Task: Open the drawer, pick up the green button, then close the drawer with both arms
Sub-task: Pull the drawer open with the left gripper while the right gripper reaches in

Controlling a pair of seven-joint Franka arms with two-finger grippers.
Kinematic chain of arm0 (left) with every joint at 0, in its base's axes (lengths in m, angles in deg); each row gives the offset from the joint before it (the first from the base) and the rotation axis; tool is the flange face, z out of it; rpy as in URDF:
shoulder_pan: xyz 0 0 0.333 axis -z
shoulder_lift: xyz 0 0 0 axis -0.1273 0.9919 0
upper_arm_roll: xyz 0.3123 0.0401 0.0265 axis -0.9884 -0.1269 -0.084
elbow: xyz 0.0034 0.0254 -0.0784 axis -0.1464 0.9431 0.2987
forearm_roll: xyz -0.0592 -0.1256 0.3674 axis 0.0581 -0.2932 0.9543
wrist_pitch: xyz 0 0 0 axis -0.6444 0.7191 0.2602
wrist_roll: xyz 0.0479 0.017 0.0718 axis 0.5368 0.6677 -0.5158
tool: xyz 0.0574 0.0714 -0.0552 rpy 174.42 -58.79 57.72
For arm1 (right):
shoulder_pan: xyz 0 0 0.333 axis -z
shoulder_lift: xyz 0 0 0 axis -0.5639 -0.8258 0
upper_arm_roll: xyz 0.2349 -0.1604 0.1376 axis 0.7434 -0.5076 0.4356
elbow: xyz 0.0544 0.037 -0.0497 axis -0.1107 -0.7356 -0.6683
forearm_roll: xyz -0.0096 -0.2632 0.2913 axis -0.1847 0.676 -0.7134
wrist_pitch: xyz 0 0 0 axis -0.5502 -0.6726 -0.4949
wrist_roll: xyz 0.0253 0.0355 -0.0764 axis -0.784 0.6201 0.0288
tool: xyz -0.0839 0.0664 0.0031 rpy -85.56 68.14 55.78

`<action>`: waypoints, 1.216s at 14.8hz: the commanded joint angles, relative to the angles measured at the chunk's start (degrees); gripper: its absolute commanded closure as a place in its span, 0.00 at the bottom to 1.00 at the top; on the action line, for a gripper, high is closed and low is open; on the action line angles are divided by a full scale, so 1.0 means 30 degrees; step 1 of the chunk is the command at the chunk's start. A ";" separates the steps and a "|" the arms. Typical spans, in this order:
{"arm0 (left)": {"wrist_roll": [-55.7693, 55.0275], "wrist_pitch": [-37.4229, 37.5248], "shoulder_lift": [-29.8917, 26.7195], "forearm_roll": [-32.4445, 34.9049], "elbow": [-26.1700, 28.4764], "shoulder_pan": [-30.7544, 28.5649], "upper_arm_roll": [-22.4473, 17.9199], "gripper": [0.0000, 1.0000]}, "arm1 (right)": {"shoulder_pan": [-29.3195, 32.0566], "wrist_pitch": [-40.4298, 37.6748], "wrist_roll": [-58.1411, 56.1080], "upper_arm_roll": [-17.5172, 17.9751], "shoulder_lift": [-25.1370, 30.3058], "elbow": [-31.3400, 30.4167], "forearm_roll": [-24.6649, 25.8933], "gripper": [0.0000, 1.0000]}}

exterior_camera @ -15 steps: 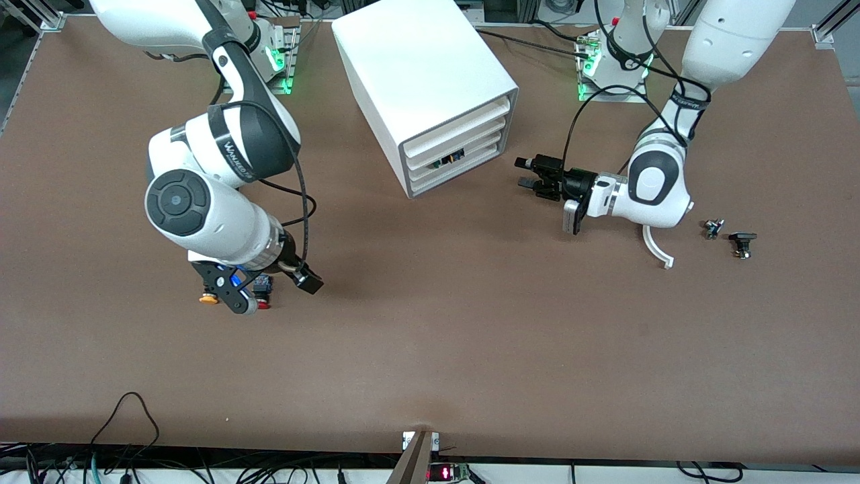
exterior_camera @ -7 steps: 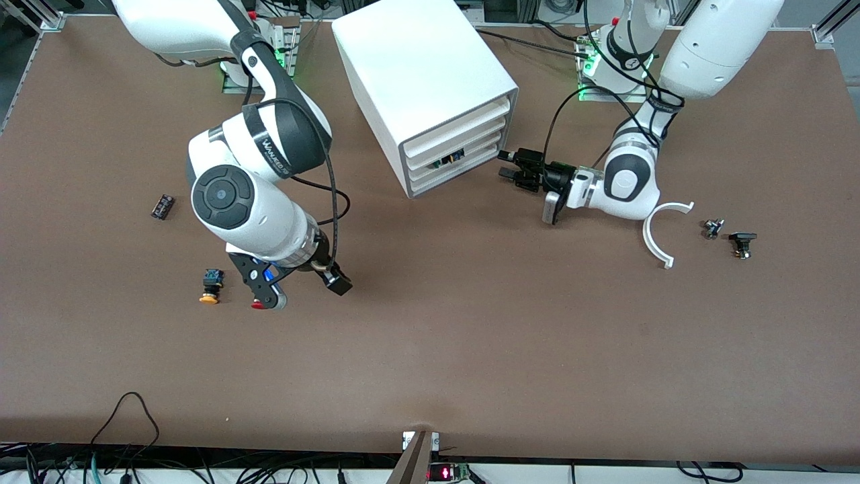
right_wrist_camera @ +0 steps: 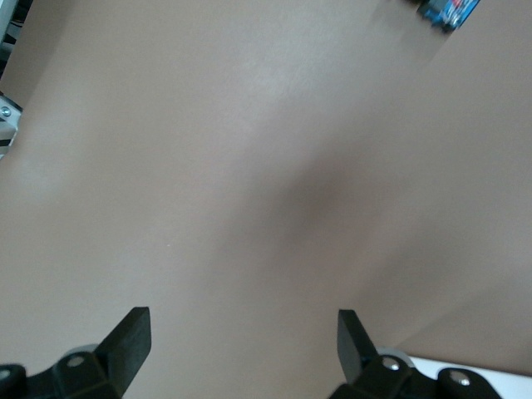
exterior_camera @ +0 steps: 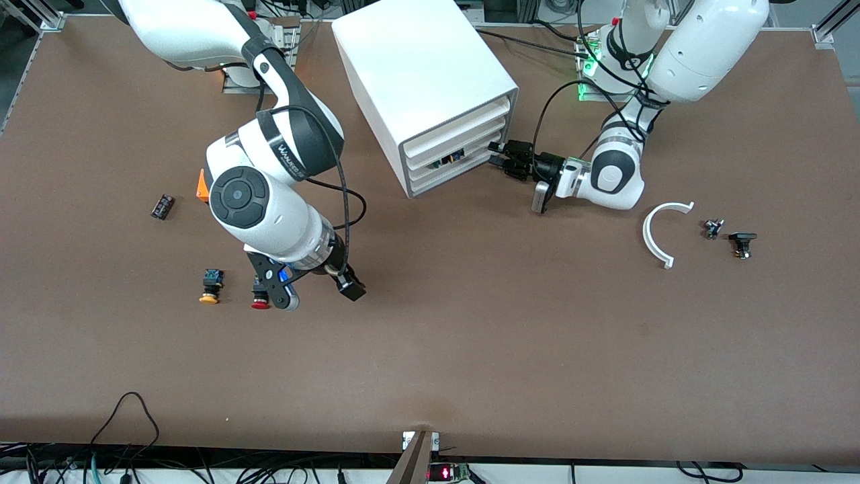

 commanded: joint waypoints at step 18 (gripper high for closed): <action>-0.2937 -0.1701 0.0284 0.0637 -0.2772 0.0207 -0.0187 1.00 | -0.0059 0.5880 0.6137 0.2580 -0.2138 0.2662 -0.1025 0.01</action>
